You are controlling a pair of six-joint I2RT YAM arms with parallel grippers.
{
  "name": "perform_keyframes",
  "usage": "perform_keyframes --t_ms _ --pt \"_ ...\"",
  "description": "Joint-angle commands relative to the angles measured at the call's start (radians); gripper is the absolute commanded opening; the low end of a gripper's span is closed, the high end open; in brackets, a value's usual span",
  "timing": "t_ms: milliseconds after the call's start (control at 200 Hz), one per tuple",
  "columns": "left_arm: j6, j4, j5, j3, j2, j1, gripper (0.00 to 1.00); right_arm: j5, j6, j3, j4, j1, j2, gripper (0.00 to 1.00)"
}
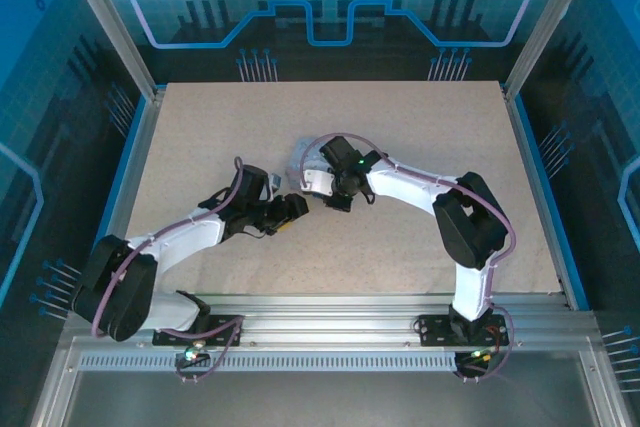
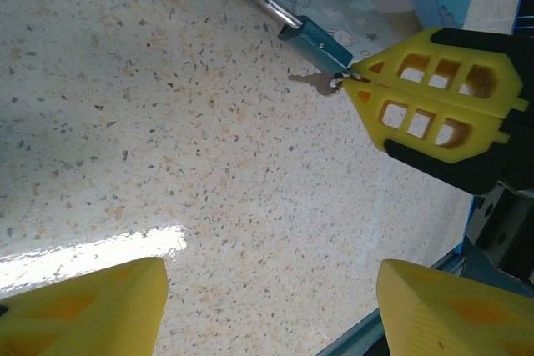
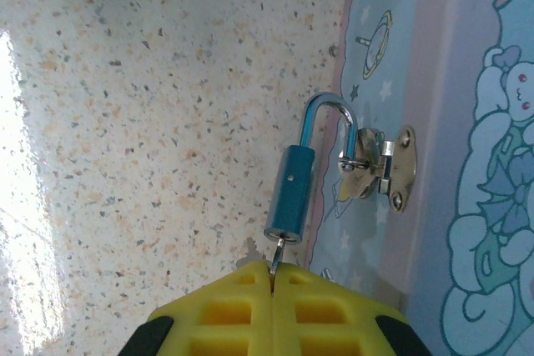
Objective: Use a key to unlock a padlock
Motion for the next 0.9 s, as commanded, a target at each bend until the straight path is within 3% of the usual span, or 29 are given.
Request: perform_keyframes --t_ms 0,290,655,896 --pt "0.023 -0.035 -0.010 -0.005 -0.031 0.011 0.68 -0.053 -0.025 -0.012 0.034 0.002 -0.012 0.00" --pt "0.025 -0.036 -0.008 0.005 -0.028 0.020 0.68 -0.032 -0.063 -0.054 0.069 -0.025 -0.033 0.00" --pt "0.023 -0.043 -0.018 0.002 -0.027 0.020 0.68 -0.048 -0.094 0.059 0.038 0.016 0.042 0.00" --pt "0.010 -0.061 -0.090 -0.016 -0.079 0.050 0.70 -0.026 -0.070 -0.032 0.075 0.013 -0.027 0.00"
